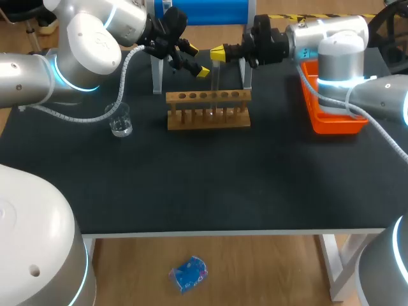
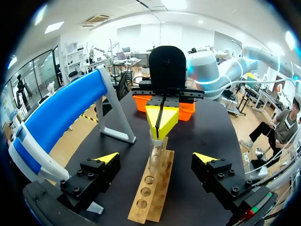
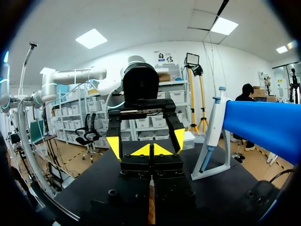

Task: Invert the test tube, pick up the pipette, mount the tip to pipette, aspirate from beaker and dispense into the tube, eject the tip, return the pipette, and cap with the stopper.

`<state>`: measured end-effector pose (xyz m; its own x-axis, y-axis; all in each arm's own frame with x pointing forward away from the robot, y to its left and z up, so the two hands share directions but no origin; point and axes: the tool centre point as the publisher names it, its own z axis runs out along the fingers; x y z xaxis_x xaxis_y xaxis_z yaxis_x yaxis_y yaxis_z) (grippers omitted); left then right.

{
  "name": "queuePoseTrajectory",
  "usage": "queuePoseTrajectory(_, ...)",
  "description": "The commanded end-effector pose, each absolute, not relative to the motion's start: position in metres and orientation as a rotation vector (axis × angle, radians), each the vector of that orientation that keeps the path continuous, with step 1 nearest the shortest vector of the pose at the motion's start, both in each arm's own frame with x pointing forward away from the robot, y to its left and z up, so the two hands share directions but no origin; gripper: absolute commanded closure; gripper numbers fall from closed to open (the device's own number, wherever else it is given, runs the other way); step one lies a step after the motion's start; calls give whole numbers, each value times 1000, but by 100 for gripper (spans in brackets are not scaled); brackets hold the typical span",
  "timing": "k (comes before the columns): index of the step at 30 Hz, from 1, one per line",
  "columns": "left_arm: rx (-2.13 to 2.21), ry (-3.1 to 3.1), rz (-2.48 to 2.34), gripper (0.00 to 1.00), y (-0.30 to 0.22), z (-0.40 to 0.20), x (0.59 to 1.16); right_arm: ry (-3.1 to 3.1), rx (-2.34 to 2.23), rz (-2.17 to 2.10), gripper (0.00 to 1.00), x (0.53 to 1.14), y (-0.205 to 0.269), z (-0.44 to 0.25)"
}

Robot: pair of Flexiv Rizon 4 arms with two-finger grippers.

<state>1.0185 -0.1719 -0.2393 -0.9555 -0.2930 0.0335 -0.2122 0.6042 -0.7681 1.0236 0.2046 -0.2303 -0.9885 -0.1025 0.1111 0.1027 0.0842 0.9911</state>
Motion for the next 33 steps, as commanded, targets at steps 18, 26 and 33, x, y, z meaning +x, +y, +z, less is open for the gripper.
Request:
queuePoseTrajectory(18,-432,2733,-1281,0,-172,-238,1019,-2227,83,-2073,100,1020,202,-216)
queuePoseTrajectory(26,-432,2733,-1281,0,-172,-238,1019,-2296,102,-2054,100,1015,188,-197)
queuePoseTrajectory(33,-432,2733,-1281,0,-172,-238,1019,-2502,86,-1920,100,1007,156,-183)
